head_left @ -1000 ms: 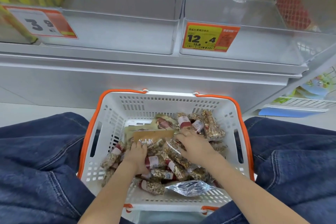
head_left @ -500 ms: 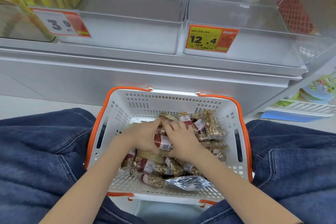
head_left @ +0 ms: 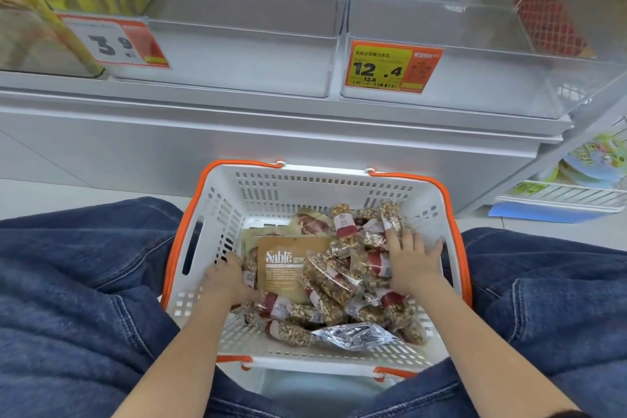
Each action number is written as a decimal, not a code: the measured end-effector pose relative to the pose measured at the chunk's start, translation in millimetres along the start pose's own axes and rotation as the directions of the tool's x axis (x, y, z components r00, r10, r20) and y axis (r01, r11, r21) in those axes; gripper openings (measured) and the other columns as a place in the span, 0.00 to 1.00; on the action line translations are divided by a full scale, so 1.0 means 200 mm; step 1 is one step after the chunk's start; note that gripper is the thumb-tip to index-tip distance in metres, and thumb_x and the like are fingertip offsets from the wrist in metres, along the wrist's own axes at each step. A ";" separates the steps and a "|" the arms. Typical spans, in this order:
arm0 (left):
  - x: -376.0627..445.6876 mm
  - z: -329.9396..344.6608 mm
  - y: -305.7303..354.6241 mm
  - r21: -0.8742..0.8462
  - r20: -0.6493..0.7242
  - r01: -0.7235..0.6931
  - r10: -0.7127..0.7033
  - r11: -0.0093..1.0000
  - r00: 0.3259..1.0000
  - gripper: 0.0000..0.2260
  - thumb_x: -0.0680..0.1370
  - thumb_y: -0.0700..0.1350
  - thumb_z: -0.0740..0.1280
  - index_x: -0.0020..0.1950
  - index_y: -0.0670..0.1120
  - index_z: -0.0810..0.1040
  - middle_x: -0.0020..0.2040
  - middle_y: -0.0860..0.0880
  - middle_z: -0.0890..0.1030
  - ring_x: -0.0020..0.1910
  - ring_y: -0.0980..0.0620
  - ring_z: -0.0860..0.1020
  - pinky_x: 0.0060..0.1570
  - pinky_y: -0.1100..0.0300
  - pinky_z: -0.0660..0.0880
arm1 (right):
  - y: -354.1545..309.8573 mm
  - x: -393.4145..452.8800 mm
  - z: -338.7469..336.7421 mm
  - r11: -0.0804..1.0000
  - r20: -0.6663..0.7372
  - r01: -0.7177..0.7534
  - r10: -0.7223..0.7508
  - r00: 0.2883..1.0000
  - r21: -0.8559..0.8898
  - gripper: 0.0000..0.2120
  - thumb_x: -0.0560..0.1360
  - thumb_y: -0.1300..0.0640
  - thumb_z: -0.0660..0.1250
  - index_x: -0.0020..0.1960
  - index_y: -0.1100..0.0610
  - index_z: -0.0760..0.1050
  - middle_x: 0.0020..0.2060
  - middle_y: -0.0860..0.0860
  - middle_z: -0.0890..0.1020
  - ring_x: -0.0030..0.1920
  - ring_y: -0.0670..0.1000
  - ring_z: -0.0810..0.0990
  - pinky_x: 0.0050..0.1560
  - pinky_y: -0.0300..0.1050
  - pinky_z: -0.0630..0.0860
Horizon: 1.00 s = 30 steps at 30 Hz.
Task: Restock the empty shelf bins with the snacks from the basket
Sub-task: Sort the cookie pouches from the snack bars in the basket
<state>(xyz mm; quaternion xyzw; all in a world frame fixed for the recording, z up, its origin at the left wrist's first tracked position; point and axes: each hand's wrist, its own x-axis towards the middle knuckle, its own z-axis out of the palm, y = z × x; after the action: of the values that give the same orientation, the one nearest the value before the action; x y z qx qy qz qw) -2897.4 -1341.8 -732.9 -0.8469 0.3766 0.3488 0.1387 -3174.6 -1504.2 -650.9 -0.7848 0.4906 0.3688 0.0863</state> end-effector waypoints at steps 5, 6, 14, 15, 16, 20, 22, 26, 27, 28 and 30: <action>0.04 -0.01 0.05 0.226 -0.057 0.067 -0.056 0.972 0.997 0.48 0.59 0.74 0.68 0.67 0.43 0.67 0.62 0.43 0.72 0.61 0.46 0.71 0.59 0.54 0.72 | -0.07 -0.03 -0.07 0.973 0.044 0.137 -0.148 0.988 0.187 0.46 0.74 0.43 0.63 0.76 0.47 0.33 0.75 0.52 0.32 0.75 0.58 0.33 0.69 0.70 0.36; 0.04 0.00 0.07 0.277 -0.063 0.100 -0.086 0.956 0.994 0.50 0.59 0.75 0.67 0.69 0.42 0.64 0.63 0.42 0.70 0.62 0.46 0.70 0.59 0.54 0.72 | -0.08 -0.04 -0.08 0.961 -0.013 0.163 -0.164 0.986 0.222 0.44 0.74 0.44 0.63 0.77 0.45 0.35 0.75 0.51 0.33 0.75 0.57 0.33 0.70 0.69 0.35; 0.04 -0.03 0.07 0.152 0.015 0.135 -0.139 0.979 0.990 0.47 0.64 0.58 0.74 0.72 0.44 0.51 0.59 0.45 0.75 0.56 0.46 0.75 0.52 0.56 0.75 | -0.08 -0.03 -0.06 0.910 -0.094 0.154 -0.127 0.987 0.384 0.38 0.76 0.48 0.61 0.77 0.42 0.40 0.77 0.49 0.40 0.77 0.56 0.40 0.72 0.66 0.40; 0.04 -0.06 0.05 0.046 0.048 0.119 -0.122 0.992 0.991 0.49 0.63 0.56 0.75 0.73 0.43 0.48 0.58 0.45 0.75 0.55 0.46 0.76 0.53 0.53 0.76 | -0.08 -0.03 -0.06 0.902 -0.091 0.148 -0.122 0.988 0.406 0.37 0.76 0.49 0.61 0.77 0.42 0.41 0.77 0.49 0.42 0.77 0.57 0.41 0.72 0.67 0.41; 0.02 -0.10 0.04 -0.094 0.082 0.118 -0.111 0.989 0.990 0.49 0.63 0.53 0.76 0.73 0.42 0.49 0.56 0.46 0.76 0.54 0.46 0.76 0.52 0.53 0.76 | -0.09 -0.02 -0.07 0.891 -0.095 0.146 -0.116 0.989 0.431 0.37 0.76 0.50 0.61 0.77 0.43 0.42 0.78 0.49 0.45 0.77 0.57 0.42 0.72 0.68 0.41; -0.05 -0.28 0.04 -0.547 0.011 -0.029 0.042 0.837 0.999 0.33 0.55 0.50 0.79 0.57 0.44 0.71 0.46 0.48 0.81 0.44 0.52 0.80 0.44 0.52 0.79 | -0.14 -0.02 -0.07 0.892 -0.295 0.226 -0.112 0.949 0.391 0.32 0.76 0.48 0.61 0.76 0.45 0.51 0.75 0.49 0.59 0.76 0.53 0.53 0.71 0.69 0.39; -0.14 -0.38 0.12 -0.709 -0.054 -0.129 0.130 0.693 0.990 0.29 0.62 0.46 0.78 0.58 0.47 0.68 0.48 0.51 0.79 0.44 0.55 0.78 0.41 0.59 0.77 | -0.19 -0.05 -0.11 0.773 -0.432 0.368 -0.135 0.892 0.517 0.30 0.76 0.46 0.63 0.74 0.45 0.56 0.72 0.45 0.66 0.72 0.49 0.63 0.73 0.65 0.47; -0.37 -0.47 0.38 -0.849 -0.034 -0.244 0.412 0.469 0.911 0.33 0.70 0.38 0.73 0.68 0.51 0.59 0.53 0.48 0.78 0.40 0.55 0.81 0.37 0.63 0.77 | -0.32 -0.18 -0.24 -0.056 -0.230 0.226 -0.373 0.899 0.973 0.43 0.65 0.39 0.73 0.72 0.39 0.54 0.63 0.37 0.65 0.64 0.45 0.69 0.65 0.52 0.71; -0.41 -0.44 0.45 -0.855 -0.022 -0.271 0.492 0.442 0.871 0.36 0.69 0.37 0.73 0.69 0.53 0.56 0.55 0.47 0.77 0.42 0.54 0.81 0.38 0.63 0.77 | -0.34 -0.19 -0.23 -0.136 -0.193 0.150 -0.405 0.893 0.979 0.42 0.64 0.40 0.74 0.71 0.37 0.55 0.64 0.39 0.68 0.62 0.46 0.73 0.60 0.51 0.75; -0.44 -0.41 0.50 -0.850 -0.007 -0.291 0.543 0.439 0.840 0.39 0.68 0.38 0.73 0.70 0.56 0.54 0.58 0.46 0.76 0.47 0.52 0.81 0.42 0.61 0.78 | -0.34 -0.19 -0.21 -0.165 -0.153 0.092 -0.412 0.898 0.982 0.40 0.64 0.43 0.75 0.69 0.37 0.57 0.63 0.43 0.73 0.59 0.47 0.76 0.54 0.49 0.79; -0.46 -0.37 0.55 -0.796 0.003 -0.351 0.584 0.493 0.812 0.42 0.64 0.49 0.75 0.71 0.58 0.54 0.70 0.46 0.68 0.63 0.49 0.73 0.57 0.51 0.76 | -0.30 -0.19 -0.19 -0.109 -0.109 0.074 -0.358 0.927 0.991 0.39 0.66 0.47 0.76 0.70 0.41 0.59 0.61 0.46 0.75 0.57 0.48 0.78 0.49 0.46 0.80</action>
<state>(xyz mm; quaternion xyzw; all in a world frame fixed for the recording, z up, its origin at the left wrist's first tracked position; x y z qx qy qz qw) -2985.6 -1403.5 -612.5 -0.6296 0.3870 0.6113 -0.2832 -3114.2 -1465.5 -611.6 -0.4997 0.4547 -0.0504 0.7356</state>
